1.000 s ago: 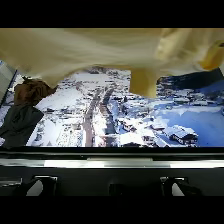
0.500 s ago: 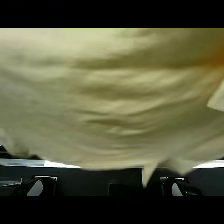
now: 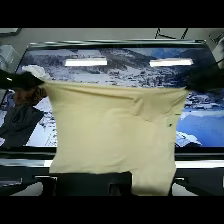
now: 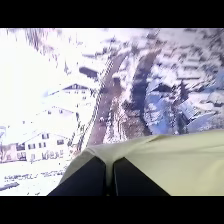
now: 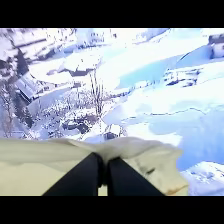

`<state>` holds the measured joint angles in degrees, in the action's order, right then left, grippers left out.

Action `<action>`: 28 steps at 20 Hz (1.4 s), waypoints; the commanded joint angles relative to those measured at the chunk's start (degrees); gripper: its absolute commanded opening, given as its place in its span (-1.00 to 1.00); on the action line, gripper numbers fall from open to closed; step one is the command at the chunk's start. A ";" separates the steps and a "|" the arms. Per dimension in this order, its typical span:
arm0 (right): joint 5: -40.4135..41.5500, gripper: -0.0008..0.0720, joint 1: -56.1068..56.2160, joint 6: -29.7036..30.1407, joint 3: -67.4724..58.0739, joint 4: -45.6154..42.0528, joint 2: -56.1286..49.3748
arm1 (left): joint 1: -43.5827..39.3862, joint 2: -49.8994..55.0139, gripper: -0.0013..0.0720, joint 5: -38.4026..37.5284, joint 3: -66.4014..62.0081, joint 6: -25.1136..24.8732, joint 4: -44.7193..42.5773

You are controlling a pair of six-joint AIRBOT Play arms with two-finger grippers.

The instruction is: Fold the clothes and pants, and hang the long-sleeved shirts on hangers.

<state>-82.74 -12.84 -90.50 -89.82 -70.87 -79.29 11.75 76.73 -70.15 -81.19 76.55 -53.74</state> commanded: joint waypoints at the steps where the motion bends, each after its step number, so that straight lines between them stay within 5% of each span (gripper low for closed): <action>1: 14.64 -0.89 4.52 0.70 6.03 2.75 -14.32 | -1.40 13.99 -0.90 7.15 6.01 -0.26 1.29; 6: 40.06 -0.89 5.73 -2.82 -0.98 4.26 -23.19 | -1.49 24.28 -0.90 16.28 -3.48 -0.24 1.68; 9: 44.72 -0.89 5.73 -2.95 -1.64 4.46 -25.46 | -2.23 27.69 -0.90 19.87 -8.39 -0.24 1.70; 15: 38.05 -0.89 5.33 -2.93 -1.81 5.86 -26.77 | -2.93 30.73 -0.90 15.56 -11.41 -0.15 1.79; 20: 5.77 -0.88 1.09 -1.20 -2.21 3.26 -17.81 | 1.33 25.35 -0.90 -14.78 -13.40 -1.95 -0.52; 22: -4.96 -0.88 1.75 -1.29 -0.26 -1.36 -17.38 | 1.14 24.61 -0.90 -21.31 -10.56 0.04 -4.48; 28: -0.33 -0.88 1.73 -4.20 11.74 -1.09 -17.75 | 0.20 24.59 -0.90 -21.81 2.93 -0.46 -5.22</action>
<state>-81.87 -11.07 -93.23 -82.17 -71.66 -97.12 12.19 101.56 -89.14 -83.13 76.40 -58.17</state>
